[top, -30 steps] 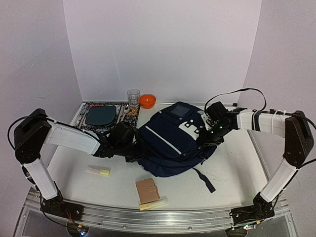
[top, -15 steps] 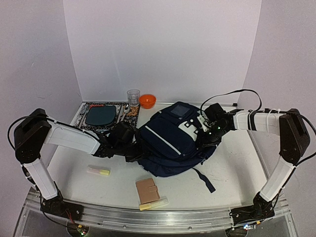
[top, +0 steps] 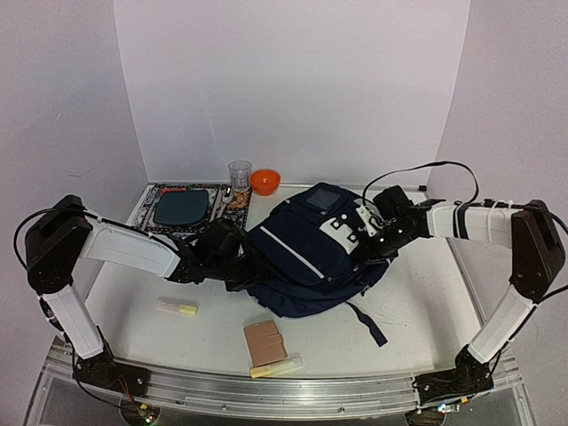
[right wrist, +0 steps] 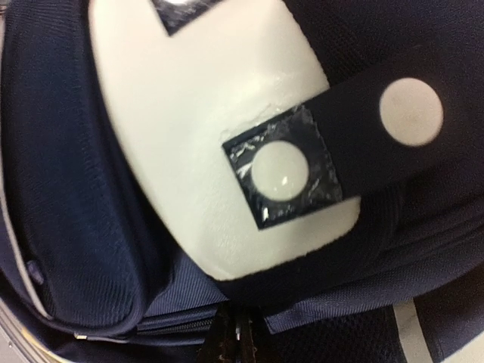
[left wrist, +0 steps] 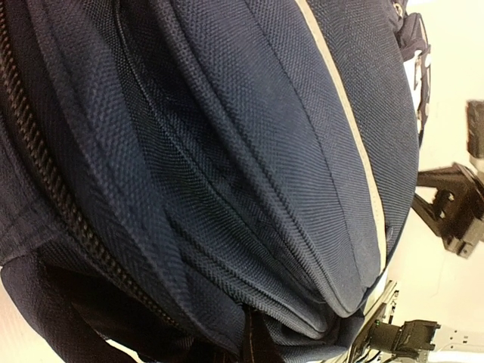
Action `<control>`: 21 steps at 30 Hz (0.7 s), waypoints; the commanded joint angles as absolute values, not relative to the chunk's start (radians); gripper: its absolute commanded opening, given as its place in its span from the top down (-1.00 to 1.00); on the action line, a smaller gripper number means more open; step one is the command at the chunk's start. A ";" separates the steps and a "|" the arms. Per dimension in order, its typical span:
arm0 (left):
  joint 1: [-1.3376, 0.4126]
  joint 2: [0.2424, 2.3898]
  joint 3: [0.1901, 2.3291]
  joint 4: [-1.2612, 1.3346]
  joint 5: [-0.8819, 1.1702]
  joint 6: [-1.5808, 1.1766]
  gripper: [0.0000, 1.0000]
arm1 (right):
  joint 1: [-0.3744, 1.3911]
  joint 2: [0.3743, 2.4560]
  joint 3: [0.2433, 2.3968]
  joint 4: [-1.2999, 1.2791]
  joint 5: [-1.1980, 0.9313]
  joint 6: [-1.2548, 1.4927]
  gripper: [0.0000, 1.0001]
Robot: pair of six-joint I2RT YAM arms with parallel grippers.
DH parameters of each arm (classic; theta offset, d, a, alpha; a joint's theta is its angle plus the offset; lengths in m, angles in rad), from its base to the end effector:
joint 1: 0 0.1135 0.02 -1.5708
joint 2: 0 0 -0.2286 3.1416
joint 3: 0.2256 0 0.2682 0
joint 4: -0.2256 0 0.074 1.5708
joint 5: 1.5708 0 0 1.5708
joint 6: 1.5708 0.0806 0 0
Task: Pack the student bag
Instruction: Unzip the second largest pocket of the student bag.
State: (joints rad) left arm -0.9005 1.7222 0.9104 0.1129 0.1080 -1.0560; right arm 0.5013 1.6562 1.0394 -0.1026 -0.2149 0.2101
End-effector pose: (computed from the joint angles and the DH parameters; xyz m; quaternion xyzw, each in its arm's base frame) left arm 0.2391 -0.3156 0.0920 -0.0476 0.9042 -0.3771 0.1949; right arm 0.3446 0.2084 0.1384 -0.1752 0.8895 0.2345 0.3509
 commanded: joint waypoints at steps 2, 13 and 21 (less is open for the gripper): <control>-0.900 1.714 0.948 0.250 0.051 -1.099 1.00 | 0.540 1.513 0.967 -0.095 -0.328 0.232 1.00; -0.901 1.754 0.952 0.405 0.075 -1.239 1.00 | 0.848 1.457 0.961 0.024 -0.146 0.467 1.00; -0.911 1.776 0.939 0.529 0.113 -1.287 1.00 | 0.945 1.573 1.113 0.093 -0.032 0.532 1.00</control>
State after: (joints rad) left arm -0.9064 1.7906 0.9100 0.3312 0.1107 -1.2579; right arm 0.9371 1.5362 1.0249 0.0662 -0.1318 0.4893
